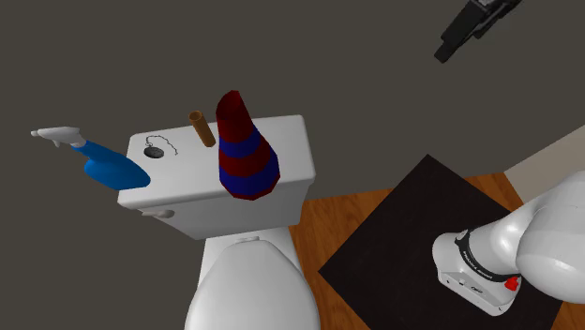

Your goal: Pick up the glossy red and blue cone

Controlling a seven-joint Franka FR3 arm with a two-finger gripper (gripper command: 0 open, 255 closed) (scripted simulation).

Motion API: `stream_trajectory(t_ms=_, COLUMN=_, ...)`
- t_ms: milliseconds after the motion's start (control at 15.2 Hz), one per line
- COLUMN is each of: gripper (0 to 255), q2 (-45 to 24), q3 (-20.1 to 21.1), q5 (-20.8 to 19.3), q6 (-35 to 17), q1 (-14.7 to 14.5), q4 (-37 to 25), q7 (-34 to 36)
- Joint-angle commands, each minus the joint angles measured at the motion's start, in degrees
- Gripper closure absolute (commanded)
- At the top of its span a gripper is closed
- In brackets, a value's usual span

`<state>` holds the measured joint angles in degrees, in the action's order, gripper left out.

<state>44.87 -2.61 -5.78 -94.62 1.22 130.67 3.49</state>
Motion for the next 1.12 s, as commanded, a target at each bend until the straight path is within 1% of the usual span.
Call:
stream_trajectory(t_ms=0, gripper=0, q2=0.0, q3=0.0, q5=0.0, q6=0.0, q1=0.0, q4=0.0, q7=0.0)
stream_trajectory(t_ms=264, gripper=0, q2=-9.1, q3=-0.3, q5=0.7, q6=-1.7, q1=-3.5, q4=-6.1, q7=-5.9)
stream_trajectory(t_ms=528, gripper=0, q2=-17.6, q3=-0.1, q5=1.7, q6=-2.2, q1=-6.7, q4=-12.7, q7=-11.9)
stream_trajectory(t_ms=1056, gripper=0, q2=-33.5, q3=1.8, q5=3.6, q6=-0.6, q1=-12.0, q4=-27.1, q7=-23.3)
